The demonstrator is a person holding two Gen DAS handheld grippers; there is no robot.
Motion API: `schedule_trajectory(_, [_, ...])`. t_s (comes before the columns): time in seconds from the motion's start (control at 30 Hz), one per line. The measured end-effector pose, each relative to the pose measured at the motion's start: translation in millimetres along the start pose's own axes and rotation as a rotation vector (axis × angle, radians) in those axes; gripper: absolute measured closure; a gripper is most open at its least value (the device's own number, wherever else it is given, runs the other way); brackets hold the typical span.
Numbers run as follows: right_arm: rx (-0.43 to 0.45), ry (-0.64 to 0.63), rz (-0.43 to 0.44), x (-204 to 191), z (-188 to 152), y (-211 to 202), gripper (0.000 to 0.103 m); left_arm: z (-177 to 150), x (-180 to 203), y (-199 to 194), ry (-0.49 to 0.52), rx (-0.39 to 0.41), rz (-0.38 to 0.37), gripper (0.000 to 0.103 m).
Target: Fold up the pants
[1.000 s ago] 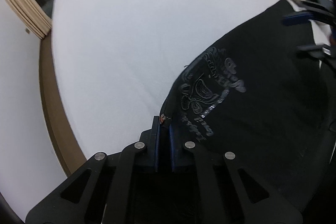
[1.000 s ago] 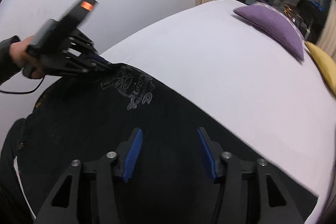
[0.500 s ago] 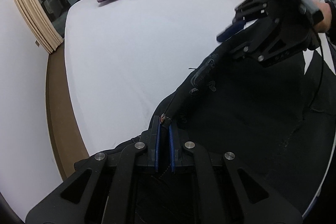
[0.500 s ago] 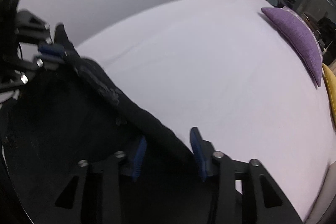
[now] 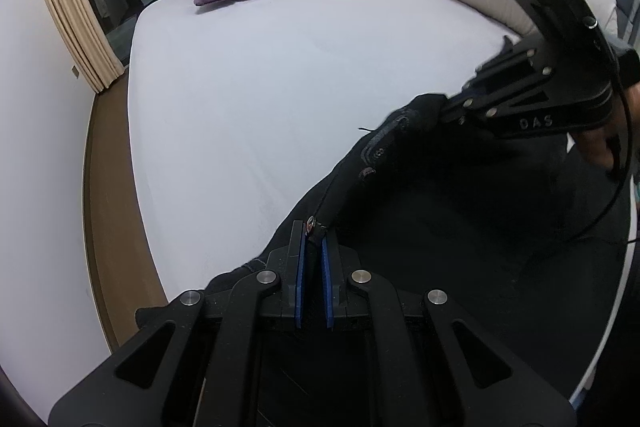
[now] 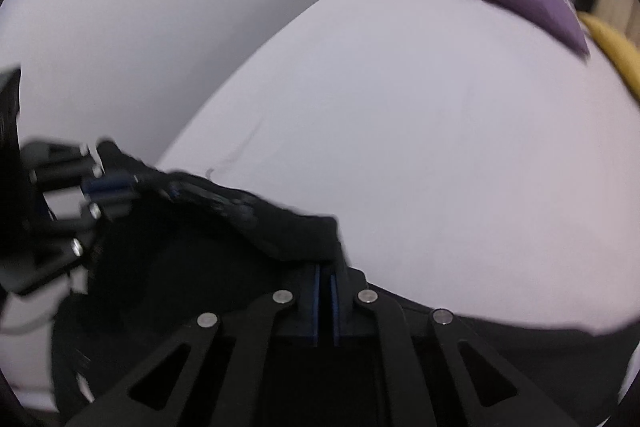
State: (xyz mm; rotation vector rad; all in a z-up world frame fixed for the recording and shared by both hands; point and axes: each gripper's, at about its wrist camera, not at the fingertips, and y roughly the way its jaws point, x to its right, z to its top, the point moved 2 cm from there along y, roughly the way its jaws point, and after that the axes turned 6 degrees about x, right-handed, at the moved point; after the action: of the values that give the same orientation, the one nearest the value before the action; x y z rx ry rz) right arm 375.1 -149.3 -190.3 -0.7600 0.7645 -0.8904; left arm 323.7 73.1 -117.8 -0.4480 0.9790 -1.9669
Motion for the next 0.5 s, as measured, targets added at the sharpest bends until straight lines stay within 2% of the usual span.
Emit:
schedule_trajectory(0.1, [0.005, 0.074, 0.065, -4.3, -11.2, 0.0, 0.098, -5.5, 6.1, -8.6, -0.005, -0.002, -0.01, 0.097])
schedule_trajectory(0.17, [0.003, 0.045, 0.06, -11.2, -22.0, -7.6, 0.098, -13.0, 13.8, -16.8, 0.006, -0.002, -0.01, 0.097])
schedule_trajectory(0.33, [-0.016, -0.3, -0.045, -51.4, -70.0, -48.4, 0.098, -41.4, 37.6, -44.4, 0.054, 0.009, -0.031, 0.097])
schedule_trajectory(0.4, [-0.036, -0.373, -0.056, -62.5, -95.0, -62.9, 0.098, -57.1, 54.4, -53.7, 0.082, -0.004, -0.076, 0.097])
schedule_trajectory(0.47, [-0.055, -0.479, -0.097, -81.2, -121.2, -70.2, 0.098, -75.3, 77.5, -60.5, 0.14, -0.028, -0.09, 0.097])
schedule_trajectory(0.5, [-0.068, -0.582, -0.143, -94.8, -139.9, -71.5, 0.098, -82.4, 86.2, -62.0, 0.163, -0.04, -0.095, 0.097])
